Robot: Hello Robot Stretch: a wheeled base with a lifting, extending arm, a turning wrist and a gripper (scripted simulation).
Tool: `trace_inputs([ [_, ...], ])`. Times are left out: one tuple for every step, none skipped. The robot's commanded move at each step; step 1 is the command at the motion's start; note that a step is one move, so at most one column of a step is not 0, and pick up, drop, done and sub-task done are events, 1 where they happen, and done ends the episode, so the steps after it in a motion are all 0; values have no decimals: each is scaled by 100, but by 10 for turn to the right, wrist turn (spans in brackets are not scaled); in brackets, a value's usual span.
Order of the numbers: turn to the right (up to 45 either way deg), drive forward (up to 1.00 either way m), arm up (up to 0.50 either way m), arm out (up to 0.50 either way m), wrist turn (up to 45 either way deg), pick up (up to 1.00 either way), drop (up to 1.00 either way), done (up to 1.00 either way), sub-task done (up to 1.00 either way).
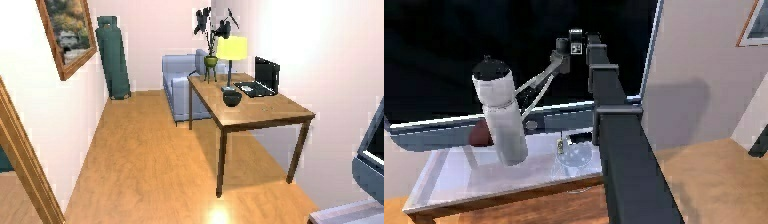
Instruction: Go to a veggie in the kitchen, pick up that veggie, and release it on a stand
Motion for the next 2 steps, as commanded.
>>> trace_inputs([
  [0,0,0,0,450,0,0,0,0],
  [0,0,0,0,450,0,0,0,0],
])
